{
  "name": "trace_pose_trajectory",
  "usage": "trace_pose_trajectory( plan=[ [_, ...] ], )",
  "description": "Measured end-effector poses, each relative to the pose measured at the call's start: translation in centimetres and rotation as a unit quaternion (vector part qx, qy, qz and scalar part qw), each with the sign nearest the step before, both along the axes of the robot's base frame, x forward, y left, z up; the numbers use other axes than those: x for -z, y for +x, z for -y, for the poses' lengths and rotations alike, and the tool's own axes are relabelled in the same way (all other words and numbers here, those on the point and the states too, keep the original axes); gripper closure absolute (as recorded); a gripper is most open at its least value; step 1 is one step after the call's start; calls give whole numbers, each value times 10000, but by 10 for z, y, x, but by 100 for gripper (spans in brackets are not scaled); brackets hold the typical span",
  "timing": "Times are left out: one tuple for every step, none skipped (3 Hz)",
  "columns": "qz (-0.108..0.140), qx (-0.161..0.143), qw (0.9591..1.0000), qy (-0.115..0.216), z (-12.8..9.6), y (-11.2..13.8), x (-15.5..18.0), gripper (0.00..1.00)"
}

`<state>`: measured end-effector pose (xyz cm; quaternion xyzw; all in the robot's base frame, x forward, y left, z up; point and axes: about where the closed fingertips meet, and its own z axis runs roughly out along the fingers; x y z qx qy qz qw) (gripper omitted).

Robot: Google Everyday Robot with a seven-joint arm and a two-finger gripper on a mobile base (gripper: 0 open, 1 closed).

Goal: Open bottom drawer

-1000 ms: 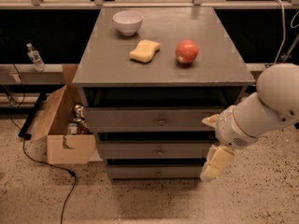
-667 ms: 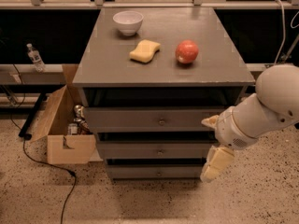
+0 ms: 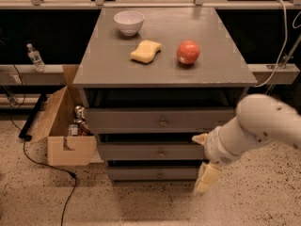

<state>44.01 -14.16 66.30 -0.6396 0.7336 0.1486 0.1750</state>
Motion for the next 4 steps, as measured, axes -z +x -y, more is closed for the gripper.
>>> trace_pose_trajectory(
  plan=[
    [-81, -190, 9996, 166, -12, 4, 71, 0],
    [-339, -20, 9976, 599, -27, 7, 155, 0],
    [-340, -20, 9976, 599, -27, 7, 155, 0],
    [-376, 83, 9969, 684, -20, 16, 169, 0]
  ],
)
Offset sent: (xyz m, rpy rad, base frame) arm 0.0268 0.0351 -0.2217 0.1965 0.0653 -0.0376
